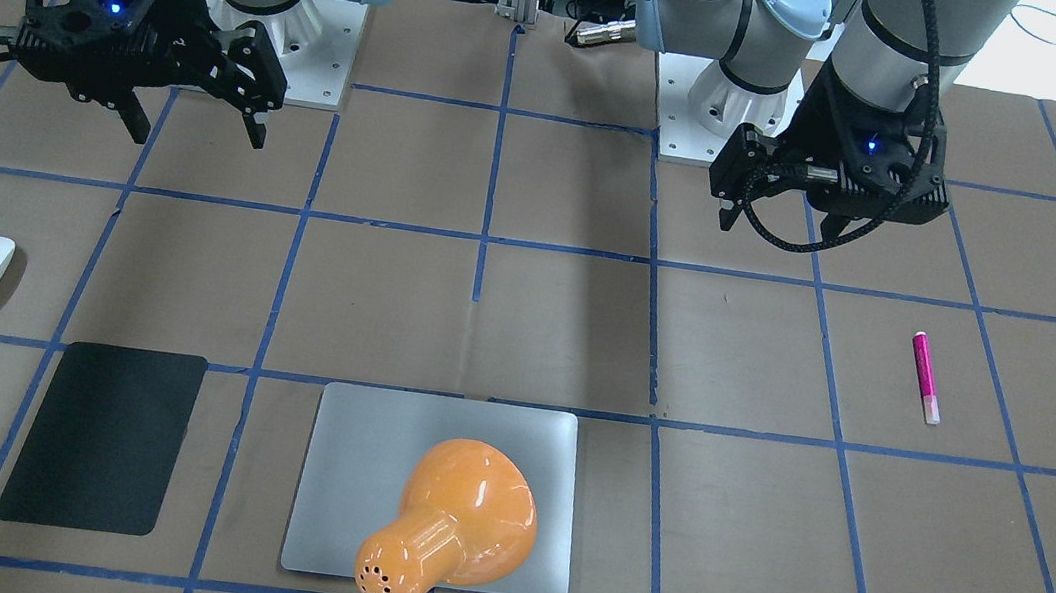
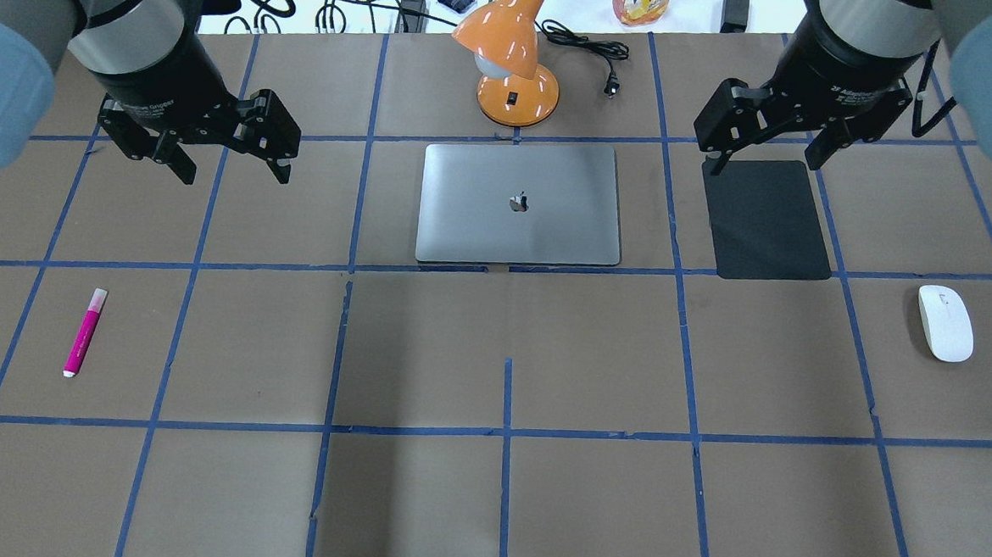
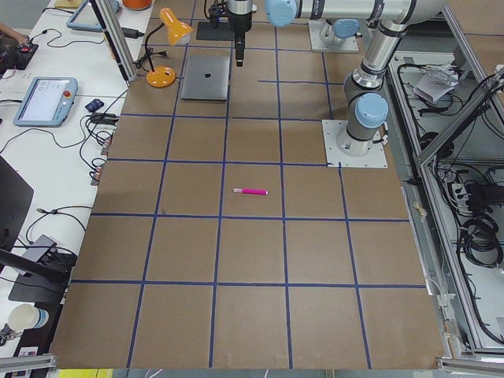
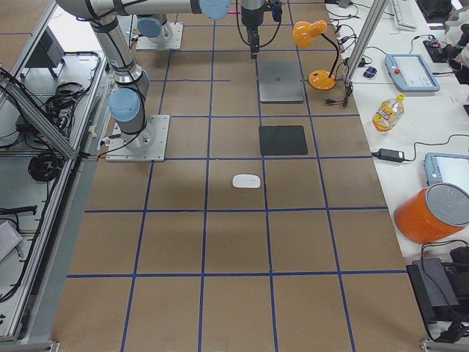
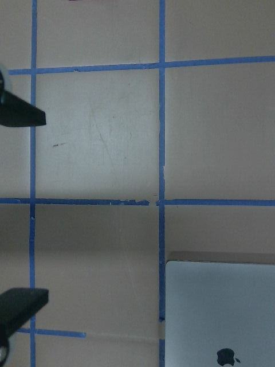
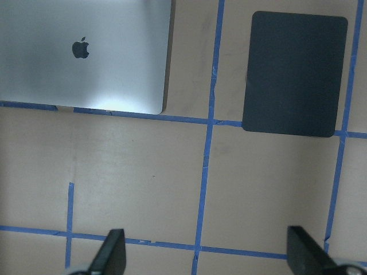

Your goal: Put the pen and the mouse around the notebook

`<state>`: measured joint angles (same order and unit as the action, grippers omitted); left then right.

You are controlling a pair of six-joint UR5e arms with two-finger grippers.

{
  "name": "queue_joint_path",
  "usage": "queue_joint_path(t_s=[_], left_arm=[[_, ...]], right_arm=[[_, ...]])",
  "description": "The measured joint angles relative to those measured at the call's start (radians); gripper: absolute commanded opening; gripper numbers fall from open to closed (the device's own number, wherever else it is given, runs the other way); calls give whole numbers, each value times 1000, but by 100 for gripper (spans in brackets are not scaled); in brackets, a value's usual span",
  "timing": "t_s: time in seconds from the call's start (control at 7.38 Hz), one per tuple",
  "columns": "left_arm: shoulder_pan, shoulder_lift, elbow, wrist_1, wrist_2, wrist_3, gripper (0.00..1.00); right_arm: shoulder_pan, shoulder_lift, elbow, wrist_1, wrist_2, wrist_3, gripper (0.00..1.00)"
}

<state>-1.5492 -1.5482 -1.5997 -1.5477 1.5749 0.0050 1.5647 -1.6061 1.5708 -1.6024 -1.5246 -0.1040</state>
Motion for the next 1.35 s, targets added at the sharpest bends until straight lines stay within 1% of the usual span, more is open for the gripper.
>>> queue_joint_path(t_s=[0.68,1.08,1.35], left_arm=[[2,7,-1,-10,4,6,100],[11,10,-1,-42,12,11,100],[14,11,0,-42,18,12,100]], right_arm=[[0,0,0,0,2,-4,100],[-3,1,0,-1,2,-7,100],[-31,4,0,-1,-13,-53,100]])
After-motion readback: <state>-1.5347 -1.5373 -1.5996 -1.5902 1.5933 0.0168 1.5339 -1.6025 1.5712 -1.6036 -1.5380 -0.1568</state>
